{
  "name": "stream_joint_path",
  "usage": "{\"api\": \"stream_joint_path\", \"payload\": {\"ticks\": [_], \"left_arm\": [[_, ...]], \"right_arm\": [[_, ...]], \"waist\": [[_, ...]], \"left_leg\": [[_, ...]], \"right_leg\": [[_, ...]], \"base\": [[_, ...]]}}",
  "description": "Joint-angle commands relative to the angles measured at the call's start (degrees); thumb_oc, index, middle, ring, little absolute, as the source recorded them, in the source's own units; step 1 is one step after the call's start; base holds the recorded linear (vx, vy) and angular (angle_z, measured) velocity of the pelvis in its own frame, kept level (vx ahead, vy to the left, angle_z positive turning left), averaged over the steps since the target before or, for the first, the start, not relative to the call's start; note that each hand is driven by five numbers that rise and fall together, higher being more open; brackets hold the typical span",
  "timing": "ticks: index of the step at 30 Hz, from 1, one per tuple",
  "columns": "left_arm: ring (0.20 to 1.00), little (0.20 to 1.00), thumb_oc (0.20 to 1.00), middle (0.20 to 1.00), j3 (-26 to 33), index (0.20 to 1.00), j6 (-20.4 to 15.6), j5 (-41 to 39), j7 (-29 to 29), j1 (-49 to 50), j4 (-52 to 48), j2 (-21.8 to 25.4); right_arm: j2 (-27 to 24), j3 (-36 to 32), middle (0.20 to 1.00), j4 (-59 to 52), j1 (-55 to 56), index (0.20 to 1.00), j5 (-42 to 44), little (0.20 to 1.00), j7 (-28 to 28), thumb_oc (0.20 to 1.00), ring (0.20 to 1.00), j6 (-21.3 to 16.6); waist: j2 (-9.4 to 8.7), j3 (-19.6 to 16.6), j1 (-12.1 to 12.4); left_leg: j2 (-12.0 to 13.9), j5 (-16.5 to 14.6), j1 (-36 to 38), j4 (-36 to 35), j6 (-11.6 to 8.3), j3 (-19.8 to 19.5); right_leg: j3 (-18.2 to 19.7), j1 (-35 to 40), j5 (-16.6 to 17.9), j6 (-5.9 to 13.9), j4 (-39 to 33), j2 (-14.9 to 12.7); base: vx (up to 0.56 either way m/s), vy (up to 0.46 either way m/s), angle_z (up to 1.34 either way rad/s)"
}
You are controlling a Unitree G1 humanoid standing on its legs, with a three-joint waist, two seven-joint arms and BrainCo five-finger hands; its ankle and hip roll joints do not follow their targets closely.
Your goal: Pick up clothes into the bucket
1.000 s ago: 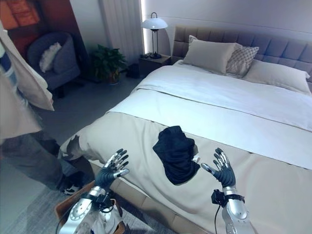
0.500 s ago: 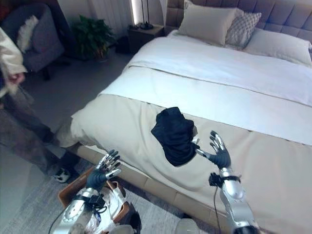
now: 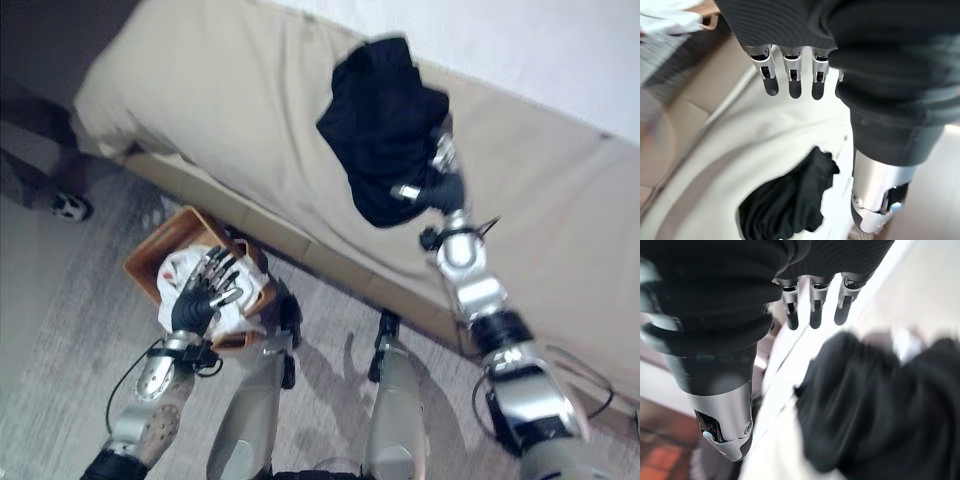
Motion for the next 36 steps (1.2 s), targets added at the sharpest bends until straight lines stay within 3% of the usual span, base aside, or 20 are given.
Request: {"api": "stream_joint_path", "payload": {"ticks": [1,5,6,9,13,18,24,29,30,36], "left_arm": [[1.000,1.000,1.000,1.000,0.7,1.000,-3.4,0.8,1.7,0.8,-5.4,1.2],[1.000,1.000,1.000,1.000,-0.7,1.000,-3.2,1.7,3.0,1.1,-6.1,0.9],[1.000,1.000,1.000,1.000,-0.9,1.000,-3.4,2.7,3.8,0.7,-6.2,1.2],[1.000,1.000,1.000,1.000,-1.5,1.000,-3.9,3.6,4.9,-0.1,-6.4,1.3],[1.000,1.000,1.000,1.000,-2.2,1.000,-4.2,3.8,5.8,-0.9,-6.4,1.3],[1.000,1.000,1.000,1.000,-2.8,1.000,-4.5,3.8,6.1,-2.2,-6.2,1.7],[1.000,1.000,1.000,1.000,-2.7,1.000,-4.1,3.0,5.7,-2.3,-6.0,1.4],[1.000,1.000,1.000,1.000,-2.5,1.000,-3.8,2.9,5.5,-2.5,-5.6,1.1],[1.000,1.000,1.000,1.000,-2.5,1.000,-3.7,2.8,5.3,-2.4,-5.6,1.1],[1.000,1.000,1.000,1.000,-2.4,1.000,-3.4,2.3,4.6,-2.6,-5.8,1.1]], "right_arm": [[-3.6,1.3,1.000,0.7,-6.9,1.000,-2.1,1.000,-4.3,1.000,1.000,-0.6],[-7.3,3.6,1.000,4.3,-13.9,1.000,-7.1,1.000,-7.7,1.000,1.000,1.6],[-9.9,4.7,1.000,4.6,-16.2,1.000,-11.6,1.000,-10.3,1.000,1.000,3.3],[-12.9,6.7,1.000,5.8,-19.9,1.000,-18.8,1.000,-13.9,1.000,1.000,6.3],[-14.2,9.7,1.000,10.1,-24.7,1.000,-22.0,1.000,-15.5,1.000,1.000,8.5],[-16.3,16.6,1.000,17.7,-30.8,1.000,-22.5,1.000,-13.5,1.000,1.000,9.0],[-16.8,26.5,1.000,27.7,-36.4,1.000,-21.2,1.000,-6.5,1.000,1.000,7.9],[-15.9,29.9,1.000,31.0,-36.7,1.000,-20.4,1.000,-2.6,1.000,1.000,7.2],[-15.6,30.3,1.000,32.0,-36.6,1.000,-20.2,1.000,-1.7,1.000,1.000,7.1],[-15.2,34.0,1.000,37.1,-37.1,1.000,-21.5,1.000,2.3,1.000,1.000,6.9]], "waist": [[-1.01,-0.5,0.8],[-0.61,-0.5,0.8],[-0.29,-0.5,0.8],[0.27,-0.5,1.0],[0.57,-0.5,1.4],[0.84,-0.5,1.8],[0.92,-0.5,2.5],[0.84,-0.5,2.7],[0.77,-0.5,2.7],[1.49,-0.5,3.5]], "left_leg": [[-1.2,-3.5,-3.4,6.7,-0.05,-1.8],[-1.3,-5.0,-9.7,11.8,0.07,-2.2],[-1.5,-5.2,-11.9,12.8,0.01,-2.3],[-1.7,-5.2,-13.8,13.1,0.02,-2.6],[-2.0,-4.9,-15.2,13.1,0.07,-2.8],[-2.4,-4.1,-16.8,12.7,-0.10,-3.6],[-2.8,-3.3,-18.8,12.4,-0.37,-3.9],[-3.0,-3.2,-19.2,12.6,-0.44,-4.0],[-3.0,-5.1,-18.4,13.1,-0.82,-4.3],[-3.5,-4.9,-19.2,13.1,-0.94,-4.6]], "right_leg": [[0.7,1.4,0.0,2.73,1.3,-2.3],[1.3,-5.1,-1.9,1.85,6.9,-2.1],[1.4,-7.4,-2.7,1.69,8.7,-2.3],[1.3,-9.8,-3.3,1.53,10.2,-2.3],[1.5,-11.4,-3.5,1.41,10.9,-2.3],[1.3,-13.1,-4.1,1.22,12.0,-2.5],[0.5,-14.7,-4.4,0.94,12.9,-3.0],[0.4,-15.3,-4.7,0.67,13.4,-3.3],[0.9,-14.7,-6.5,1.24,14.2,-3.2],[0.5,-15.4,-6.9,1.19,14.9,-3.6]], "base": [[-0.04,-0.056,0.11],[-0.01,-0.049,0.14],[0.00,-0.026,0.17],[0.00,-0.026,0.11],[0.00,-0.016,0.07],[-0.01,-0.022,0.06],[0.00,-0.008,0.08],[0.02,-0.011,0.09],[0.08,-0.032,0.03],[0.01,-0.005,0.01]]}}
